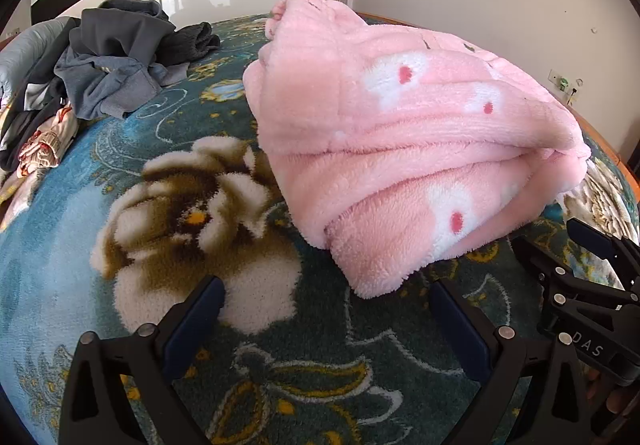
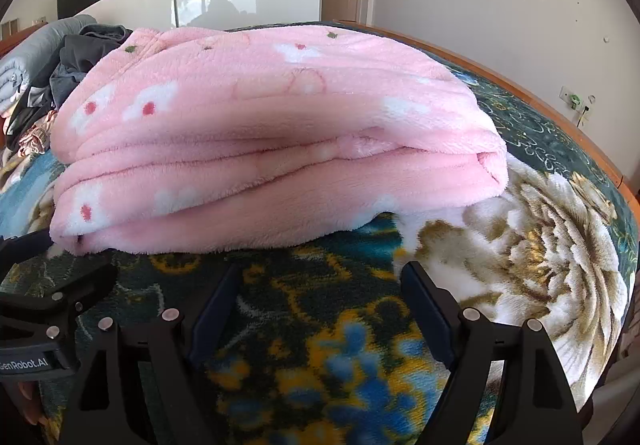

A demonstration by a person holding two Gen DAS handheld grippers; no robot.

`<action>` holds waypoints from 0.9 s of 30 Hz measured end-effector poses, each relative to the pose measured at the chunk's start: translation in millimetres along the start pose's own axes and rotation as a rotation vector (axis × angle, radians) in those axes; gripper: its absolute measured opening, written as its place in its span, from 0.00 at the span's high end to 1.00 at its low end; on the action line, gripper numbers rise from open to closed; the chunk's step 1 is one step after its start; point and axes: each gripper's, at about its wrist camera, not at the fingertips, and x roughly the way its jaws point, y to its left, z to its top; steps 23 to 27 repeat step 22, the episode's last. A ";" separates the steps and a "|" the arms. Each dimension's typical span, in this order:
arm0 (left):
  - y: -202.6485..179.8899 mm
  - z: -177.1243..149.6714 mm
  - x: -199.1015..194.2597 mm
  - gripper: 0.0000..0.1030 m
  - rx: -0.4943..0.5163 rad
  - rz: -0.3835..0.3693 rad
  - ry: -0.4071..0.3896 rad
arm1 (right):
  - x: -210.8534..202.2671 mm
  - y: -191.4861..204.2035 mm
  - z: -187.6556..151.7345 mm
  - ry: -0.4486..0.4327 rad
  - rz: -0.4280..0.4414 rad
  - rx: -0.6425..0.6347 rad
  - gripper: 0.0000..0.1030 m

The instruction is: Fold clothes

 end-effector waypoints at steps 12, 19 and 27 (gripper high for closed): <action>1.9 0.1 -0.4 0.00 0.001 -0.009 0.001 | 16.9 -1.2 9.9 0.004 0.014 0.013 0.16; 1.1 0.1 -0.2 0.00 0.008 -0.004 0.005 | 21.8 3.1 16.3 0.017 0.013 0.012 0.13; 1.6 -0.1 -0.5 0.00 0.007 -0.006 0.001 | 30.4 7.7 23.5 0.024 0.012 0.009 0.10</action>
